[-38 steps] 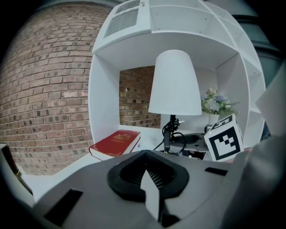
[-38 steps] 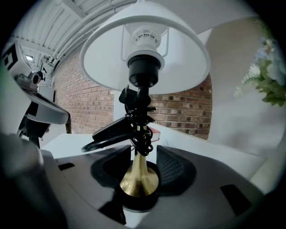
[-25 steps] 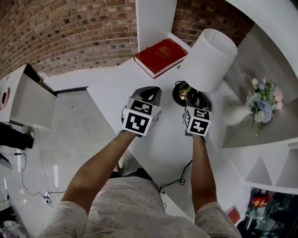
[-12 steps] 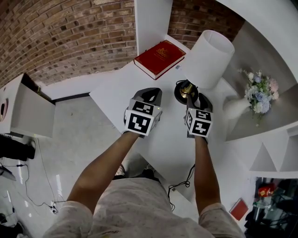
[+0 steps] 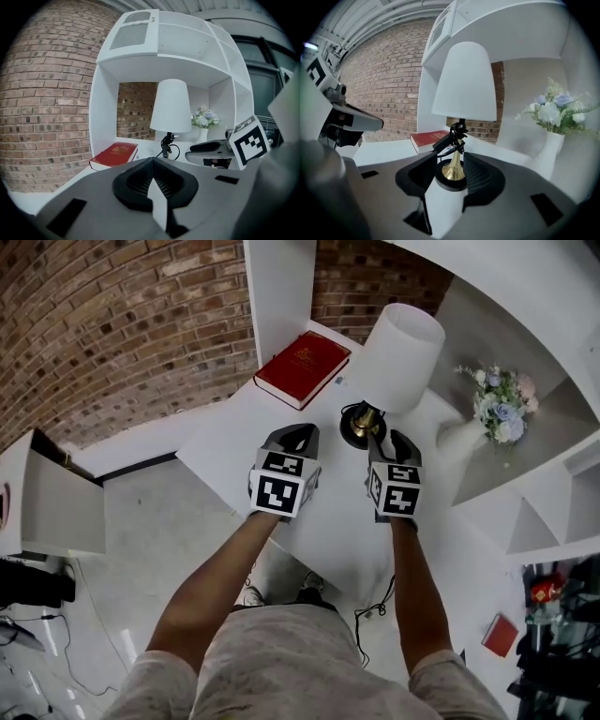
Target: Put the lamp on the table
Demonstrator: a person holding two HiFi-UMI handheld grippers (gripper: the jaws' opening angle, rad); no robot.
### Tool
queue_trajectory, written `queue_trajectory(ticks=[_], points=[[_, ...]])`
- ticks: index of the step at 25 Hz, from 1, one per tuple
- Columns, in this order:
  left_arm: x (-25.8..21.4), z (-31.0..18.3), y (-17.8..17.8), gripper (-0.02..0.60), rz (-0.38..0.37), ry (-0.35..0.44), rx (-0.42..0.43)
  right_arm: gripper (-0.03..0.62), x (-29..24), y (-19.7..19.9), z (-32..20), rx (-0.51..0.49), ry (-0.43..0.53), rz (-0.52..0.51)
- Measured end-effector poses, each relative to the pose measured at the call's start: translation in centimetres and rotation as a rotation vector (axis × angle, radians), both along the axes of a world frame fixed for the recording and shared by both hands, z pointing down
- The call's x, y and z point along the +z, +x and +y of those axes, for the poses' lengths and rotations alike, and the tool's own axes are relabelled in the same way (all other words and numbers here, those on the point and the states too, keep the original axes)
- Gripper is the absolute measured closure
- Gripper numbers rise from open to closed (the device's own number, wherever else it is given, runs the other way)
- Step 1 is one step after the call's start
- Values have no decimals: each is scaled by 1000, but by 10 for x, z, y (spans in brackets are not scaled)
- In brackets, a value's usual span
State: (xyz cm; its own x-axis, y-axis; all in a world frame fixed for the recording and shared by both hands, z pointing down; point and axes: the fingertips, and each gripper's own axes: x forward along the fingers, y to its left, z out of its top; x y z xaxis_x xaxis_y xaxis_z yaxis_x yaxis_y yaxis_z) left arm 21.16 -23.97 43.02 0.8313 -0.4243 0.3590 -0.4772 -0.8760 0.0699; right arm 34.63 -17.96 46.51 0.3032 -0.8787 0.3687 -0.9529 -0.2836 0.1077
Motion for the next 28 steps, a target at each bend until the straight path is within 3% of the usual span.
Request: queue_trajectory(ticks=[9,15,20,28], points=[[-11,5,-13,588,12,17,70,433,-16,-21,22,48,-7,-23],[-16,13,-22,588,13,-23,142,437,-38,-42,36,56,-5,-41],[-21,20,-33,588,-17,9,191,530,-61,-60,49,71,-1,26],[-31,30,-47,588,-6,-5,245,544,-80,-89,69,92,43,-58]])
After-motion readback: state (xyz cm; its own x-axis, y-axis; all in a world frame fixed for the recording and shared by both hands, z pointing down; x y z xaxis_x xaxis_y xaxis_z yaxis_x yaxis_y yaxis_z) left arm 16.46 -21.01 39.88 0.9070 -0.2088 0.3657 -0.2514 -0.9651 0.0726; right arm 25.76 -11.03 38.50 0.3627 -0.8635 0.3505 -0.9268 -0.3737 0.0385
